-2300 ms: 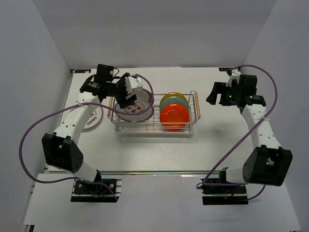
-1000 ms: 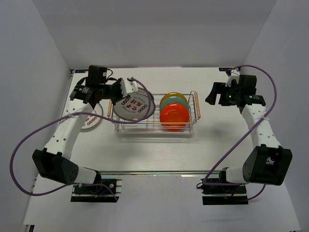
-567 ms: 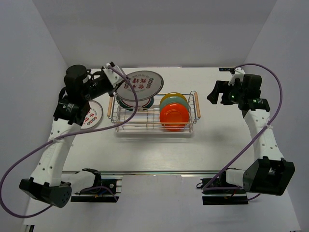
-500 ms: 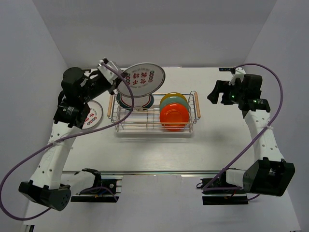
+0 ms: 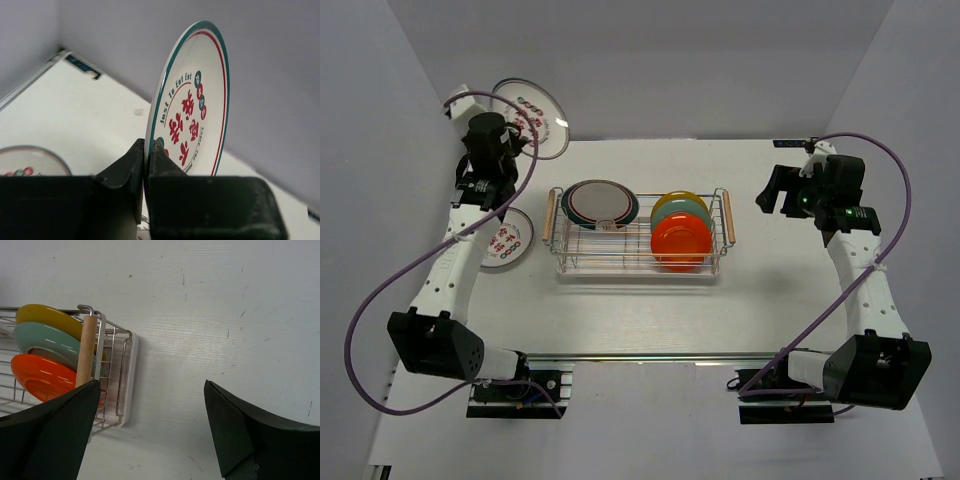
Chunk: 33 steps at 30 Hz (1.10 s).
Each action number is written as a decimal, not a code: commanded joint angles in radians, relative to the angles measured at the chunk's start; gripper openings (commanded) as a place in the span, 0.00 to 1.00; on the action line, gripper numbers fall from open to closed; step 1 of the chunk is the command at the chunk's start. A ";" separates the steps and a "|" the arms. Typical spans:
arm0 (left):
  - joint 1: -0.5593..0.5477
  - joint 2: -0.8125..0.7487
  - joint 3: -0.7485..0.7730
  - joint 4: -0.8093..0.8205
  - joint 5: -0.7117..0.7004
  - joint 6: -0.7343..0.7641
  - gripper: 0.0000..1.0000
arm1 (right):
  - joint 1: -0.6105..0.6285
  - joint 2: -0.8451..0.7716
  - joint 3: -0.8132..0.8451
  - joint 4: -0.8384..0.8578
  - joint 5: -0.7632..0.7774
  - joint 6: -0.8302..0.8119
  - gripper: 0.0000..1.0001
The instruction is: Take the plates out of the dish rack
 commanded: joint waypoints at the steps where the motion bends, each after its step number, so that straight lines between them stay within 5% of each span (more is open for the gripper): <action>1: 0.084 -0.045 -0.027 -0.043 -0.187 -0.283 0.00 | -0.003 -0.009 0.008 0.005 0.028 0.019 0.89; 11: 0.389 -0.132 -0.359 -0.052 -0.044 -0.517 0.00 | -0.005 0.013 0.009 -0.004 0.052 0.028 0.89; 23: 0.476 -0.265 -0.704 0.058 0.047 -0.561 0.00 | -0.006 0.028 0.003 -0.002 0.054 0.033 0.89; 26: 0.485 -0.266 -0.728 0.087 0.058 -0.555 0.14 | -0.008 0.027 0.000 -0.002 0.051 0.036 0.89; 33: 0.494 -0.190 -0.708 0.087 0.084 -0.559 0.16 | -0.006 0.019 -0.009 0.004 0.048 0.036 0.89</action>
